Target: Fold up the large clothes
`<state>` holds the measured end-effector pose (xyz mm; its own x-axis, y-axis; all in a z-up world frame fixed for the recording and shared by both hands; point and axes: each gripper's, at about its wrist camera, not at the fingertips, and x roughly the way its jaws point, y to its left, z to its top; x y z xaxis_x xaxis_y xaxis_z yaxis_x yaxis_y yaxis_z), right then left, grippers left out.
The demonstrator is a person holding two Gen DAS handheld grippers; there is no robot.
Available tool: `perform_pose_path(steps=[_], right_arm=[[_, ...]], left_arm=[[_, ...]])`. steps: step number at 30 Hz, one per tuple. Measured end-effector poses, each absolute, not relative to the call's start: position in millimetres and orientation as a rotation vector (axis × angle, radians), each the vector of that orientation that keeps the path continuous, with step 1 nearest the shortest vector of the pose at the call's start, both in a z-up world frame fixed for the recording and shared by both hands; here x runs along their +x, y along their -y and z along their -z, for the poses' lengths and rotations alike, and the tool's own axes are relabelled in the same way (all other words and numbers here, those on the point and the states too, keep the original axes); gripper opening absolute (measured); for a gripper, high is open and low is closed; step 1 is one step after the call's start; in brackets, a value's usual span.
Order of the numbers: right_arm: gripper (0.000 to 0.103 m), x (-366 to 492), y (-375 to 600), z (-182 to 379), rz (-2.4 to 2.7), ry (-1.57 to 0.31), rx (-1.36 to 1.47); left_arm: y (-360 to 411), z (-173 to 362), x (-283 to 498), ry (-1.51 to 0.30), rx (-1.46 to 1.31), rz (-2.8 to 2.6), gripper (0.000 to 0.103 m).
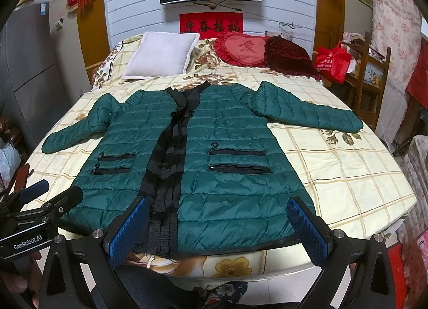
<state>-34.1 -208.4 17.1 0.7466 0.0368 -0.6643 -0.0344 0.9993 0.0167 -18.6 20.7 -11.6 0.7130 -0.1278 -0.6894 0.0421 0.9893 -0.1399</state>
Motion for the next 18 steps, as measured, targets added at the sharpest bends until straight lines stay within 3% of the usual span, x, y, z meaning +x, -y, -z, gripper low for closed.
perform_pose_path(steps=[18], right_arm=[[0.102, -39.3, 213.4, -24.7, -0.040, -0.716, 0.006]], left_arm=[[-16.0, 5.9, -21.4, -0.766, -0.109, 0.100, 0.103]])
